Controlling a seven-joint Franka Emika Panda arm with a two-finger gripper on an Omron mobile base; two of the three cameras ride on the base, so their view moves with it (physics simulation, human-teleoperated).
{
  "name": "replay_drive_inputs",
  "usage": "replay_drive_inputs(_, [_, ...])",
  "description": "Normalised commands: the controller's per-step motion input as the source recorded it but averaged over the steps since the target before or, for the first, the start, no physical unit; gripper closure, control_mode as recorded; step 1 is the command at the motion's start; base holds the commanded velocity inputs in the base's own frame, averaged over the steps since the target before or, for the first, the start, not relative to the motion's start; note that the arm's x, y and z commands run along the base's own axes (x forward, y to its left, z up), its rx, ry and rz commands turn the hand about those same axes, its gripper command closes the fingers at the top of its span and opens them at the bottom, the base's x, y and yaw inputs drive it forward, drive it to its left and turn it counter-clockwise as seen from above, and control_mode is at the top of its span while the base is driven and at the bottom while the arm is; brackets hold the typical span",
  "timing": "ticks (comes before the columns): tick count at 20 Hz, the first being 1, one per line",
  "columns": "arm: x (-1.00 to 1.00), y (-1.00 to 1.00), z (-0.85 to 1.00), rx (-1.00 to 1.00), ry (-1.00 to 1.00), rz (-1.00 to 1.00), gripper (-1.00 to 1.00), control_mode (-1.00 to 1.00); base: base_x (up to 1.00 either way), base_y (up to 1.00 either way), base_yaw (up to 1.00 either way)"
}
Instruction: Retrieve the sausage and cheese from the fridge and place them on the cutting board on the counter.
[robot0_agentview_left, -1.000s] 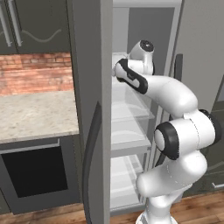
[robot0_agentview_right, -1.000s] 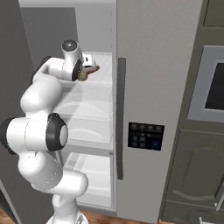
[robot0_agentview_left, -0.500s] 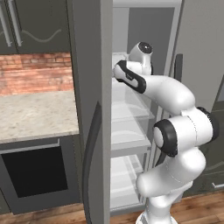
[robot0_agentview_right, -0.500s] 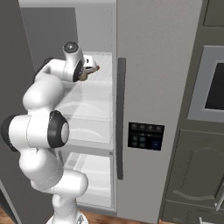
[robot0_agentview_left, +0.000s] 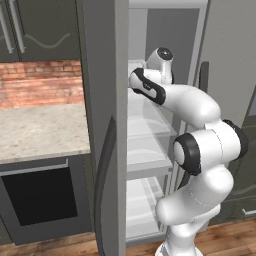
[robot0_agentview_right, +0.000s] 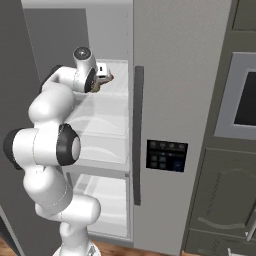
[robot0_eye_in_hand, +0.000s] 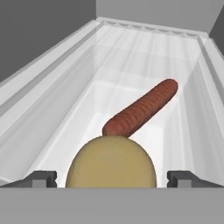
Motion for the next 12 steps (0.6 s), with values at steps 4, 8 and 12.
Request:
replay_drive_inputs(4, [0.01, 0.0, -0.05, 0.0, 0.01, 0.0, -1.0, -1.0, 0.0, 0.0, 0.0])
replay_drive_inputs(8, [0.0, 0.0, -0.09, 0.0, 0.01, 0.0, -1.0, -1.0, 0.0, 0.0, 0.0])
replay_drive_inputs(12, [0.0, 0.02, -0.13, 0.0, 0.01, 0.0, -1.0, -1.0, 0.0, 0.0, 0.0])
